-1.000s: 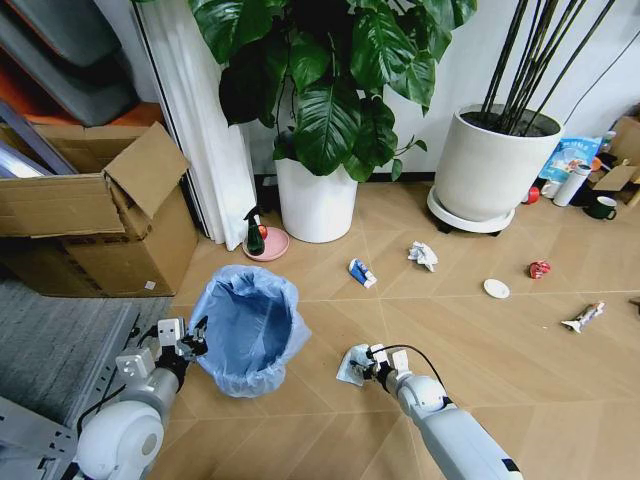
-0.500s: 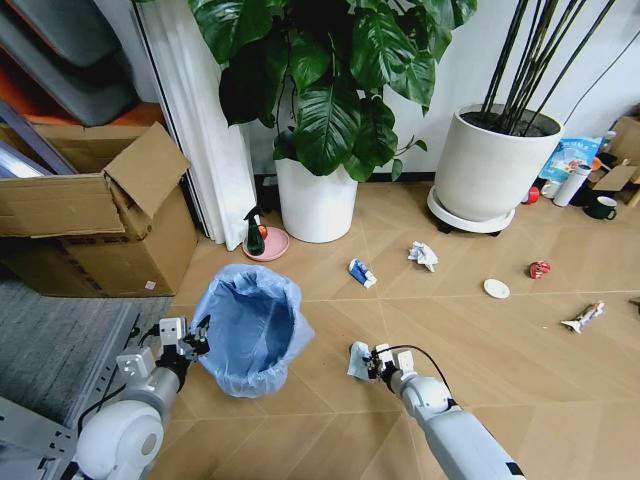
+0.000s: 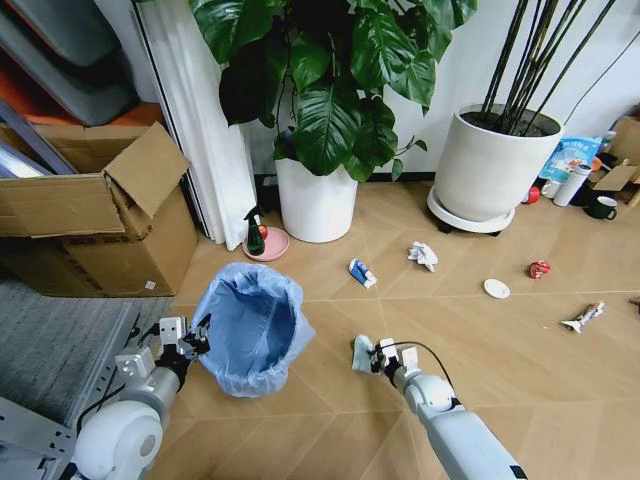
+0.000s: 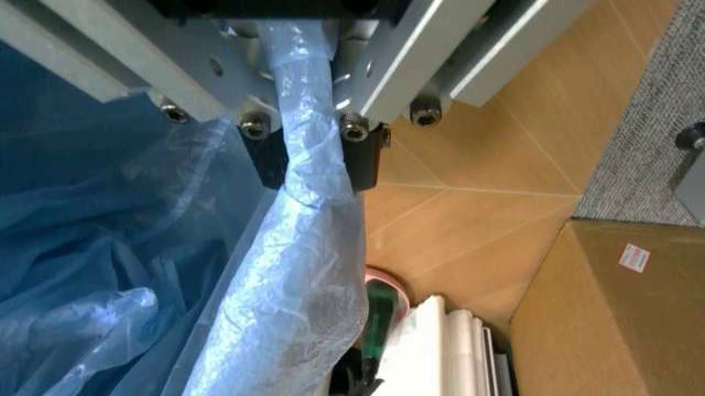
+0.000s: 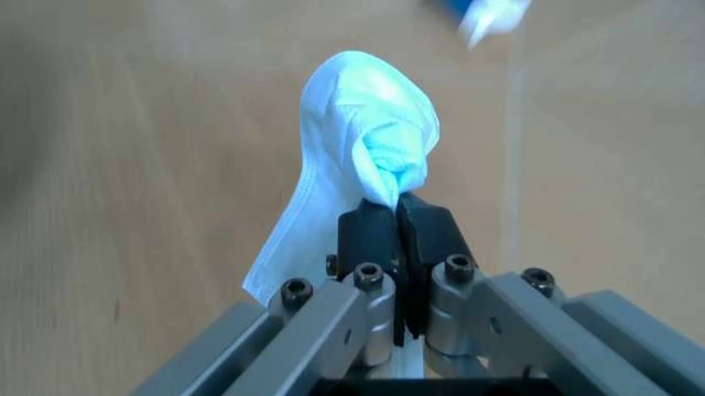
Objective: Pick up the trash bin and place the garbage on the floor into it.
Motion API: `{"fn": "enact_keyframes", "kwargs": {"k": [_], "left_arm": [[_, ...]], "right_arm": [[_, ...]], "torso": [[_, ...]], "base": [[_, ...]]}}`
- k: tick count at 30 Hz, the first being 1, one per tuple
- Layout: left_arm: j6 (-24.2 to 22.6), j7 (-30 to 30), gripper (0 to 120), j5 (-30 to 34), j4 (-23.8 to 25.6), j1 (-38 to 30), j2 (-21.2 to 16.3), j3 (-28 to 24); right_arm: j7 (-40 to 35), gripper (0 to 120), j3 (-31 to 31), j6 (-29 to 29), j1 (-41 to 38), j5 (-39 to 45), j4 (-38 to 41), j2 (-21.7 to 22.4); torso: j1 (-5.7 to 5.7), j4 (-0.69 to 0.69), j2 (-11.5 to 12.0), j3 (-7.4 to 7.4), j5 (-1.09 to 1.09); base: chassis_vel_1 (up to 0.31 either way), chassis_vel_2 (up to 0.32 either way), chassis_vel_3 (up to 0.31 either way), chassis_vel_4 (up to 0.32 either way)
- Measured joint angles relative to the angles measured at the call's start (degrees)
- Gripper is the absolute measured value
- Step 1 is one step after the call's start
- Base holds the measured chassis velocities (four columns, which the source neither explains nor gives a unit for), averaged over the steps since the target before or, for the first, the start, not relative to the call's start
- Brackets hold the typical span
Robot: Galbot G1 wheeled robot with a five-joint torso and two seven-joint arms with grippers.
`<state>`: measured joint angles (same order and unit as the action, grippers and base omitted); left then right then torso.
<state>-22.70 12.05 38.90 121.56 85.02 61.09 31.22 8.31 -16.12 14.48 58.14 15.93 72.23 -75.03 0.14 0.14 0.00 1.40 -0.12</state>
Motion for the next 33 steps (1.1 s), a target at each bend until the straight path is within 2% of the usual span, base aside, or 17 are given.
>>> {"fn": "enact_keyframes", "kwargs": {"k": [3, 9, 13, 14, 15, 18, 19, 22, 23, 24, 26, 27, 28, 29, 30, 33], "left_arm": [[-0.3, 0.4, 0, 0.3, 0.1, -0.3, -1.3, -0.4], [-2.3, 1.1, 0, 1.2, -0.1, -1.5, -3.4, -1.4], [-6.0, 2.3, 0, 3.7, -1.0, -3.9, -6.7, -2.9], [-6.0, 2.3, 0, 3.7, -1.0, -3.9, -6.7, -2.9], [-7.7, 3.2, 0, 5.3, -1.2, -5.0, -8.0, -3.3], [-11.5, 5.4, 0, 9.2, -1.6, -7.7, -10.3, -4.2], [-11.5, 5.4, 0, 9.2, -1.6, -7.7, -10.3, -4.2], [-15.2, 8.0, 0, 13.4, -2.6, -12.4, -11.7, -6.3], [-15.2, 8.0, 0, 13.4, -2.6, -12.4, -11.7, -6.3], [-16.2, 9.4, 0, 15.0, -3.4, -14.9, -11.9, -7.7], [-18.0, 12.6, 0, 19.4, -5.3, -20.3, -11.6, -11.2], [-18.0, 12.6, 0, 19.4, -5.3, -20.3, -11.6, -11.2], [-18.9, 14.1, 0, 21.4, -6.2, -22.6, -11.3, -13.1], [-19.4, 15.1, 0, 22.6, -6.8, -24.2, -11.1, -14.4], [-19.4, 15.8, 0, 23.5, -7.3, -25.3, -11.1, -15.6], [-19.4, 16.6, 0, 24.8, -7.7, -26.5, -11.5, -17.3]], "right_arm": [[-0.2, 0, -3.5, -1.6, 1.0, -0.7, 7.1, 2.4], [-1.1, 0, -5.8, -1.9, 1.7, 0.0, 14.3, 5.2], [-3.4, 0, -5.5, 0.6, 1.7, 5.8, 25.3, 9.0], [-3.4, 0, -5.5, 0.6, 1.7, 5.8, 25.3, 9.0], [-4.6, 0, -4.4, 1.9, 1.3, 9.0, 29.4, 10.5], [-6.4, 0, -1.6, 4.0, -0.1, 13.7, 35.1, 12.9], [-6.4, 0, -1.6, 4.0, -0.1, 13.7, 35.1, 12.9], [-7.2, 0, 3.5, 5.3, -2.2, 17.6, 39.2, 13.7], [-7.2, 0, 3.5, 5.3, -2.2, 17.6, 39.2, 13.7], [-7.2, 0, 5.7, 5.4, -3.0, 18.7, 39.9, 13.5], [-7.7, 0, 11.0, 5.4, -5.2, 22.4, 40.9, 13.6], [-7.7, 0, 11.0, 5.4, -5.2, 22.4, 40.9, 13.6], [-8.0, 0, 13.5, 5.2, -6.6, 24.1, 41.2, 13.8], [-8.1, 0, 15.3, 5.1, -7.8, 25.2, 41.2, 13.8], [-8.1, 0, 16.7, 5.0, -9.1, 25.8, 41.1, 13.7], [-8.4, 0, 19.9, 4.8, -12.5, 27.0, 40.1, 12.8]], "torso": [[0.00, 0.00, 0.0, 0.00, 0.01], [0.00, 0.01, 0.0, 0.00, 0.02], [0.00, 0.02, 0.0, 0.00, 0.00], [0.00, 0.02, 0.0, 0.00, 0.00], [0.00, 0.01, 0.0, 0.00, 0.00], [0.00, 0.00, 0.0, 0.00, -0.02], [0.00, 0.00, 0.0, 0.00, -0.02], [0.00, -0.01, 0.0, 0.00, 0.02], [0.00, -0.01, 0.0, 0.00, 0.02], [0.00, 0.00, 0.0, 0.00, -0.02], [0.00, 0.00, 0.0, 0.00, 0.05], [0.00, 0.00, 0.0, 0.00, 0.05], [0.00, 0.01, 0.0, 0.01, -0.04], [0.00, 0.03, 0.0, 0.01, -0.04], [0.01, 0.03, 0.0, 0.01, 0.02], [0.01, 0.04, 0.0, 0.01, -0.04]], "base": [[0.000, 0.000, 0.000, 0.000], [0.000, 0.000, 0.000, 0.000], [0.000, 0.000, 0.000, 0.000], [0.000, 0.000, 0.000, 0.000], [0.000, 0.000, 0.000, 0.000], [0.000, 0.000, 0.000, 0.000], [0.000, 0.000, 0.000, 0.000], [0.000, 0.000, 0.000, 0.000], [0.000, 0.000, 0.000, 0.000], [0.000, 0.000, 0.000, 0.000], [0.000, 0.000, 0.000, 0.000], [0.000, 0.000, 0.000, 0.000], [0.000, 0.000, 0.000, 0.000], [0.000, 0.000, 0.000, 0.000], [0.000, 0.000, 0.000, 0.000], [0.000, 0.000, 0.000, 0.000]]}}
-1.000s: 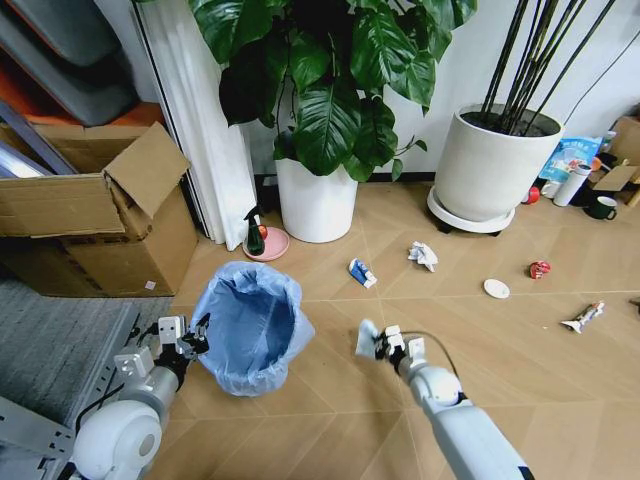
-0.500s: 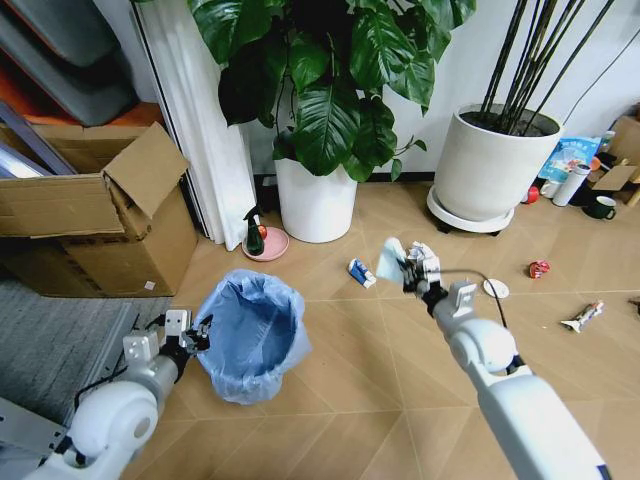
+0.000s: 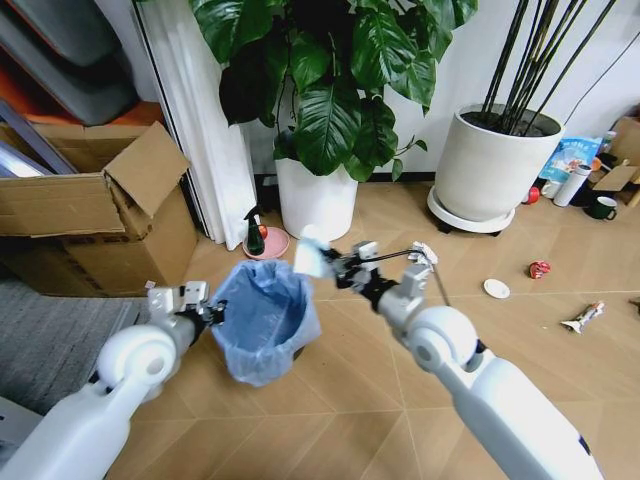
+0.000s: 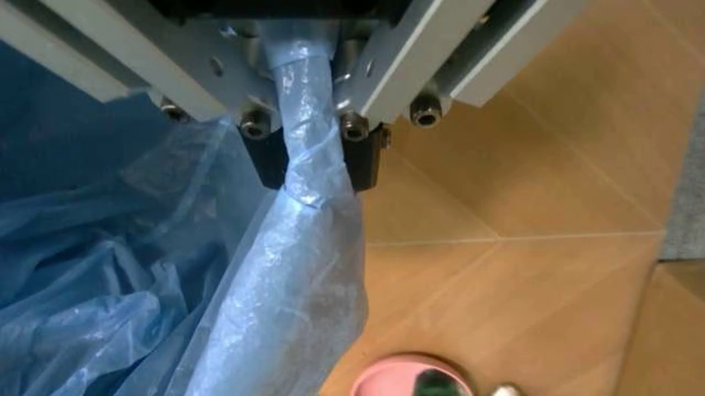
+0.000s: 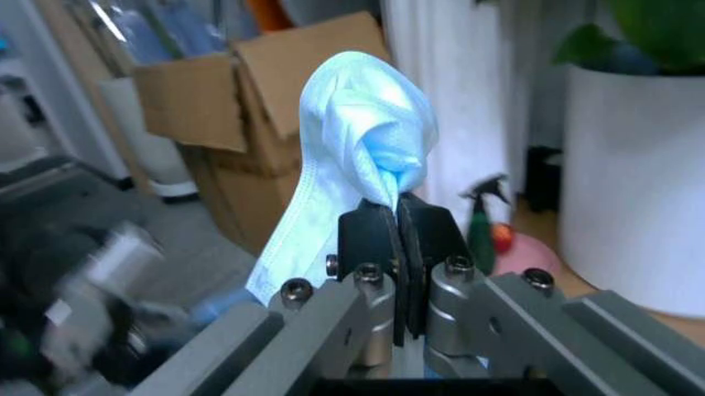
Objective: Pick up the trash bin and place the garbage on the floor into it.
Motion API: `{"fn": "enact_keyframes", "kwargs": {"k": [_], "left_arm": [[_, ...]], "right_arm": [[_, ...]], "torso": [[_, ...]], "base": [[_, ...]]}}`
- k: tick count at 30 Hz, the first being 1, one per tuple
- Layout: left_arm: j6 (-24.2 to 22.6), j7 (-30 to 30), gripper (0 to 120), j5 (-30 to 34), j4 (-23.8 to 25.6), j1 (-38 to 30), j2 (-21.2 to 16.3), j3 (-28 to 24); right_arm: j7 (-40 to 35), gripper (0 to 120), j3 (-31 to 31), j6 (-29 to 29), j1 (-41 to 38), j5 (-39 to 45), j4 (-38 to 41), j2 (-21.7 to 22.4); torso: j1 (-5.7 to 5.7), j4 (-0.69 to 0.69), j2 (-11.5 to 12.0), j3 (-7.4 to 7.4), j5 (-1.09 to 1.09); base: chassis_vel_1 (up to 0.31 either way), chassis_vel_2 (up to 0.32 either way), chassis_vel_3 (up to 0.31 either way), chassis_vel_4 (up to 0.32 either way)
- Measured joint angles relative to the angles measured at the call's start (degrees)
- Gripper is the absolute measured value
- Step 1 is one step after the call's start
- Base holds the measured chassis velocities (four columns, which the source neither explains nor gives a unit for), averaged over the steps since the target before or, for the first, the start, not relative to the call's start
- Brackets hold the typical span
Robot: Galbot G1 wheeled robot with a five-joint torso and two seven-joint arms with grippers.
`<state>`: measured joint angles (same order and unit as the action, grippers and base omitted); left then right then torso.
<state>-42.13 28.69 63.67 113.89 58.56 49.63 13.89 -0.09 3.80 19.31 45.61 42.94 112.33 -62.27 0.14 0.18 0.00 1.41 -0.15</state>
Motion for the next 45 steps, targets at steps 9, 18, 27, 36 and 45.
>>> {"fn": "enact_keyframes", "kwargs": {"k": [9, 18, 27, 36, 45], "left_arm": [[-0.4, 0.3, 0, 0.6, -0.4, -0.3, -0.9, -0.9], [-0.2, 0.0, 0, 1.2, -2.6, -3.3, 0.2, -2.7], [-0.1, -0.5, 0, 1.1, -3.0, -3.7, -0.1, -2.9], [-0.1, -1.2, 0, 0.7, -2.6, -2.9, -0.4, -2.1], [0.0, -1.6, 0, 0.1, -2.2, -1.8, -0.5, -0.6]], "right_arm": [[-3.8, 0, 9.8, 3.6, -7.8, 4.6, -2.7, -3.6], [-6.0, 5, 11.5, 8.1, -7.1, 4.6, -3.6, -2.1], [-7.2, 40, 11.5, 8.6, -6.5, 4.5, -4.3, -2.2], [-7.3, 70, 11.8, 8.6, -6.5, 4.4, -4.5, -2.7], [-7.7, 98, 10.9, 6.0, -6.4, 3.9, -4.3, -4.4]], "torso": [[0.00, -0.08, 0.0, 0.00, 0.03], [0.00, -0.01, 0.0, -0.01, 0.04], [-0.01, -0.03, 0.0, -0.01, 0.04], [-0.01, -0.03, 0.0, -0.01, 0.04], [-0.01, -0.04, 0.0, -0.01, 0.04]], "base": [[0.000, 0.000, 0.000, 0.000], [0.000, 0.000, 0.000, 0.000], [0.000, 0.000, 0.000, 0.000], [0.000, 0.000, 0.000, 0.000], [0.000, 0.000, 0.000, 0.000]]}}
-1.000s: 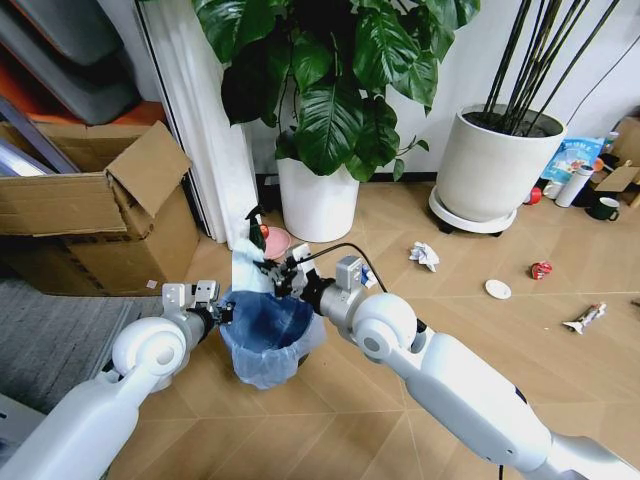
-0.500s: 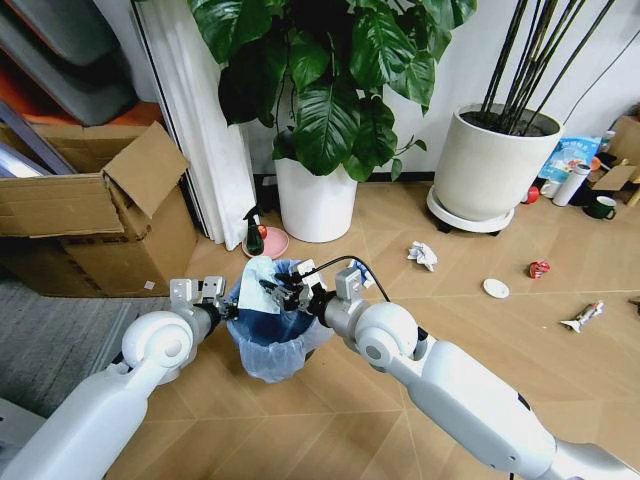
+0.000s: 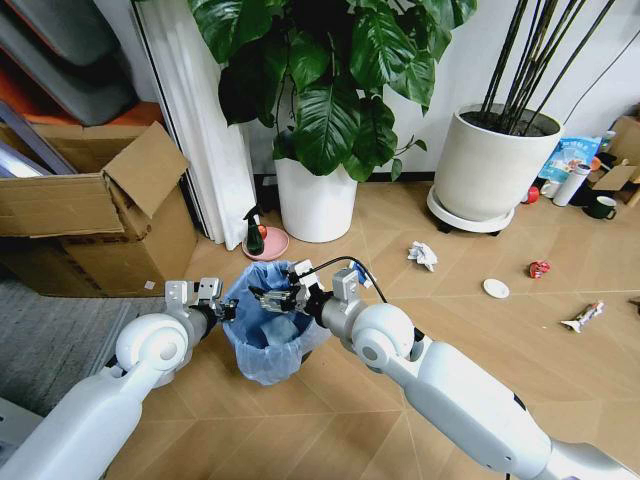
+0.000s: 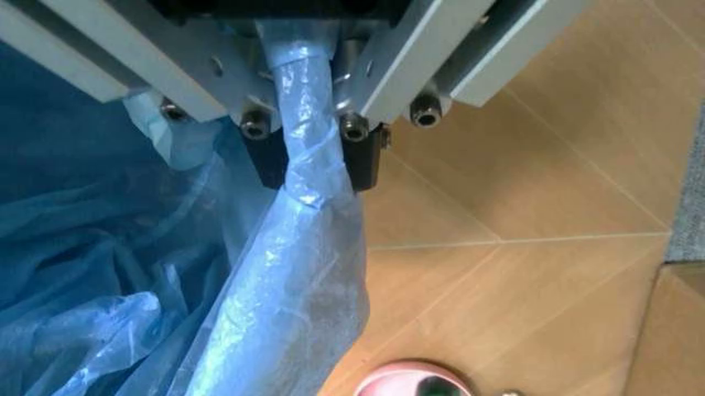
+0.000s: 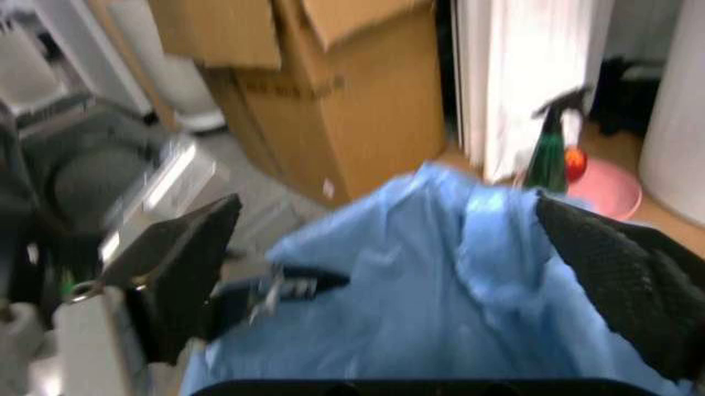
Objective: Pick up the trash bin and place the garbage on the floor into it.
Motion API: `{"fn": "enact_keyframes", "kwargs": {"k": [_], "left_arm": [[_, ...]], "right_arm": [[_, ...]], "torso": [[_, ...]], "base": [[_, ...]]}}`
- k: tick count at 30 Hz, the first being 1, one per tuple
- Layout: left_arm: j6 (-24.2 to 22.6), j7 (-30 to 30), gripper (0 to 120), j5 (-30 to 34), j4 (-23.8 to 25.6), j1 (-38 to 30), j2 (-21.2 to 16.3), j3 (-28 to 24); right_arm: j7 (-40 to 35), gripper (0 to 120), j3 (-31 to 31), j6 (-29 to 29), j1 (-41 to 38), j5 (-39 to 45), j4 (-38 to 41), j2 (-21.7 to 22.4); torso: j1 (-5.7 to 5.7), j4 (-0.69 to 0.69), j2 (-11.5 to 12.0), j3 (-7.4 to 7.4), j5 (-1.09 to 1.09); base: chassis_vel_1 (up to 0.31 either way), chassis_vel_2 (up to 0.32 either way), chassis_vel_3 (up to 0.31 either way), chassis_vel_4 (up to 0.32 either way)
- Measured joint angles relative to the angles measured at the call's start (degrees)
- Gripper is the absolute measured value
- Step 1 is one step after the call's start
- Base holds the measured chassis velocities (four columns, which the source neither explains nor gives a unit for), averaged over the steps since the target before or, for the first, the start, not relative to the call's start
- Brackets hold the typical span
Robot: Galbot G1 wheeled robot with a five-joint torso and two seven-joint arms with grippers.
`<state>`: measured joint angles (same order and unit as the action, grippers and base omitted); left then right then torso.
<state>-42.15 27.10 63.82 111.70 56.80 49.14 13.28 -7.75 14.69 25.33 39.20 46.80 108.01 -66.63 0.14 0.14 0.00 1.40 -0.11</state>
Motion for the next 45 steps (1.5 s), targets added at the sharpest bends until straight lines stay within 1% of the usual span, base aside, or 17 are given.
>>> {"fn": "enact_keyframes", "kwargs": {"k": [3, 4, 7, 8, 10, 11, 12, 14, 16, 17, 19, 21, 22, 25, 32, 39, 45], "left_arm": [[0.0, 0.0, 0, -0.6, 0.6, 1.4, 0.0, 1.6], [0.0, 0.0, 0, -0.6, 0.6, 1.4, 0.0, 1.6], [0.0, -1.3, 0, -4.3, 1.8, 4.6, -0.6, 3.5], [0.0, -1.3, 0, -4.3, 1.8, 4.6, -0.6, 3.5], [0.0, -1.7, 0, -5.6, 2.4, 6.0, -0.6, 4.4], [0.0, -1.8, 0, -6.1, 3.0, 7.2, -0.4, 5.1], [0.0, -1.8, 0, -6.1, 3.0, 7.2, -0.4, 5.1], [0.2, -1.8, 0, -6.9, 3.7, 8.8, 0.1, 6.1], [0.4, -1.9, 0, -7.5, 4.1, 9.8, 0.4, 6.7], [0.4, -1.9, 0, -7.5, 4.1, 9.8, 0.4, 6.7], [0.6, -1.9, 0, -8.0, 4.3, 10.4, 0.4, 7.0], [0.7, -2.0, 0, -8.2, 4.4, 10.7, 0.4, 7.1], [0.7, -2.0, 0, -8.2, 4.4, 10.7, 0.4, 7.1], [0.8, -2.1, 0, -8.5, 4.4, 10.8, 0.6, 7.1], [0.9, -2.1, 0, -8.7, 4.6, 11.3, 0.4, 7.3], [1.0, -2.2, 0, -9.1, 5.2, 12.0, 0.2, 7.4], [1.2, -2.2, 0, -9.2, 5.7, 12.8, 0.3, 7.6]], "right_arm": [[-1.3, 100, -2.5, -0.2, 0.7, -0.4, 0.9, 0.3], [-1.3, 100, -2.5, -0.2, 0.7, -0.4, 0.9, 0.3], [-3.6, 100, -7.8, 0.1, 4.3, -3.3, 2.0, 3.4], [-3.6, 100, -7.8, 0.1, 4.3, -3.3, 2.0, 3.4], [-3.9, 100, -10.2, 0.2, 6.7, -5.5, 2.3, 4.6], [-3.9, 100, -13.0, 0.1, 9.1, -8.1, 2.5, 5.5], [-3.9, 100, -13.0, 0.1, 9.1, -8.1, 2.5, 5.5], [-3.2, 100, -17.6, -1.0, 13.4, -12.8, 2.4, 6.0], [-2.2, 100, -22.1, -2.1, 17.0, -16.1, 2.2, 6.1], [-2.2, 100, -22.1, -2.1, 17.0, -16.1, 2.2, 6.1], [-1.4, 100, -26.3, -2.8, 20.3, -18.2, 2.1, 5.8], [-0.5, 100, -31.3, -3.7, 23.7, -20.6, 2.1, 4.9], [-0.5, 100, -31.3, -3.7, 23.7, -20.6, 2.1, 4.9], [0.1, 100, -37.2, -4.3, 27.2, -22.8, 2.2, 3.0], [0.1, 100, -39.9, -5.5, 30.9, -24.1, 2.6, 0.5], [0.1, 100, -39.4, -6.0, 31.3, -24.8, 2.7, -2.4], [0.1, 100, -39.0, -6.0, 31.4, -25.0, 2.7, -3.1]], "torso": [[0.00, -0.01, 0.0, 0.00, 0.00], [0.00, -0.01, 0.0, 0.00, 0.00], [0.00, 0.00, 0.0, -0.01, 0.01], [0.00, 0.00, 0.0, -0.01, 0.01], [0.00, 0.02, 0.0, 0.00, 0.02], [0.00, 0.02, 0.0, -0.01, 0.01], [0.00, 0.02, 0.0, -0.01, 0.01], [0.00, 0.01, 0.0, 0.00, 0.03], [0.00, -0.01, 0.0, 0.00, 0.00], [0.00, -0.01, 0.0, 0.00, 0.00], [0.00, 0.00, 0.0, 0.00, 0.01], [0.00, 0.01, 0.0, 0.00, 0.01], [0.00, 0.01, 0.0, 0.00, 0.01], [0.00, 0.01, 0.0, 0.00, 0.01], [0.00, 0.01, 0.0, -0.01, 0.00], [-0.01, 0.00, 0.0, -0.01, 0.00], [0.00, 0.00, 0.0, 0.01, 0.00]], "base": [[0.000, 0.000, 0.000, 0.000], [0.000, 0.000, 0.000, 0.000], [0.000, 0.000, 0.000, 0.000], [0.000, 0.000, 0.000, 0.000], [0.000, 0.000, 0.000, 0.000], [0.000, 0.000, 0.000, 0.000], [0.000, 0.000, 0.000, 0.000], [0.000, 0.000, 0.000, 0.000], [0.000, 0.000, 0.000, 0.000], [0.000, 0.000, 0.000, 0.000], [0.000, 0.000, 0.000, 0.000], [0.000, 0.000, 0.000, 0.000], [0.000, 0.000, 0.000, 0.000], [0.000, 0.000, 0.000, 0.000], [0.000, 0.000, 0.000, 0.000], [-0.034, 0.027, 0.048, -0.026], [-0.132, 0.121, 0.144, -0.120]]}}
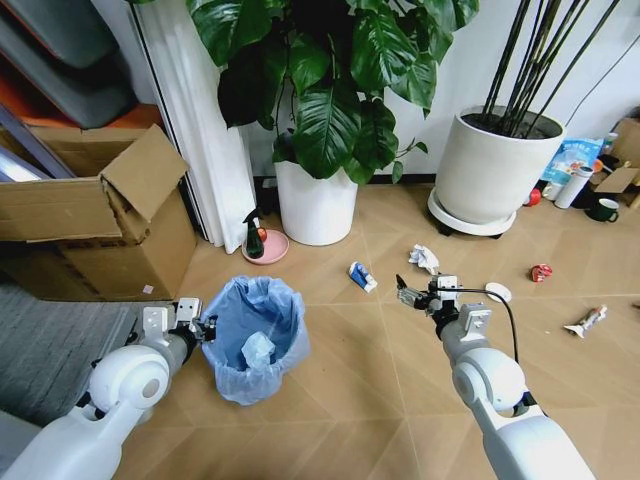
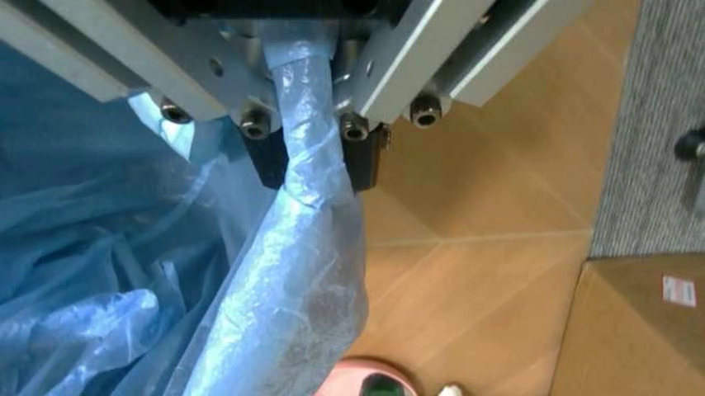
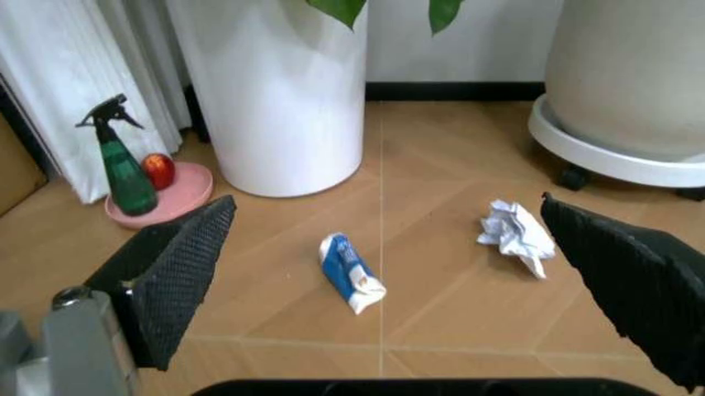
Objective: Pick up the trash bin and place the garbage on the floor into it.
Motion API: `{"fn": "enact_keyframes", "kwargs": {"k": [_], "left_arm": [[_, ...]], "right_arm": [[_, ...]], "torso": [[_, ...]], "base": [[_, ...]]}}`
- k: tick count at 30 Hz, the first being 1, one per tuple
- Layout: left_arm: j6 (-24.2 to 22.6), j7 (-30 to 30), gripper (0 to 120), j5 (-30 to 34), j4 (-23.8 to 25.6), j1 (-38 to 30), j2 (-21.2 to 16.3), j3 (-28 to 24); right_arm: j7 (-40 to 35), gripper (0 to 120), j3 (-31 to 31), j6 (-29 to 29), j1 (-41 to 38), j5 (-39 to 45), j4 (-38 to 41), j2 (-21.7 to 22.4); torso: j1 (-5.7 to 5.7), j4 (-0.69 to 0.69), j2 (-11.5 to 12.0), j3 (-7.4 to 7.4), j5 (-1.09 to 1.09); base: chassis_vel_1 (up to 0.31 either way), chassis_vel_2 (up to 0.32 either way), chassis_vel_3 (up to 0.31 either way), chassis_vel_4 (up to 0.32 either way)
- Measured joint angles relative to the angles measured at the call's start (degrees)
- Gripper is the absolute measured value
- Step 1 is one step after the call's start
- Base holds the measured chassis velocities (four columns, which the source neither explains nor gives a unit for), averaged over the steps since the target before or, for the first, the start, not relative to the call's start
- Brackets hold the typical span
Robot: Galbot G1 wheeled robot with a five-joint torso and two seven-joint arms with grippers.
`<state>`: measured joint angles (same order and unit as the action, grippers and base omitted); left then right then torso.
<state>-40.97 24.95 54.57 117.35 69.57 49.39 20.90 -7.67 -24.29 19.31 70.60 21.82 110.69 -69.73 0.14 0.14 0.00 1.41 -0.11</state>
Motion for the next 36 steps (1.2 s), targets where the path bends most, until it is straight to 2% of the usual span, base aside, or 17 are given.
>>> {"fn": "enact_keyframes", "kwargs": {"k": [33, 36], "left_arm": [[0.3, -1.2, 0, -0.9, 0.1, 0.1, -0.7, 0.0], [0.6, -1.4, 0, -1.0, 0.0, 0.2, -0.6, -0.1]], "right_arm": [[0.1, 100, 0.2, -0.5, 1.5, -1.4, -1.4, -1.7], [2.4, 100, -0.1, -0.3, 1.7, -2.0, -2.9, -1.5]], "torso": [[0.00, 0.00, 0.0, -0.01, -0.01], [0.00, 0.01, 0.0, 0.00, 0.02]], "base": [[-0.153, 0.153, 0.158, -0.156], [-0.160, 0.155, 0.161, -0.191]]}}
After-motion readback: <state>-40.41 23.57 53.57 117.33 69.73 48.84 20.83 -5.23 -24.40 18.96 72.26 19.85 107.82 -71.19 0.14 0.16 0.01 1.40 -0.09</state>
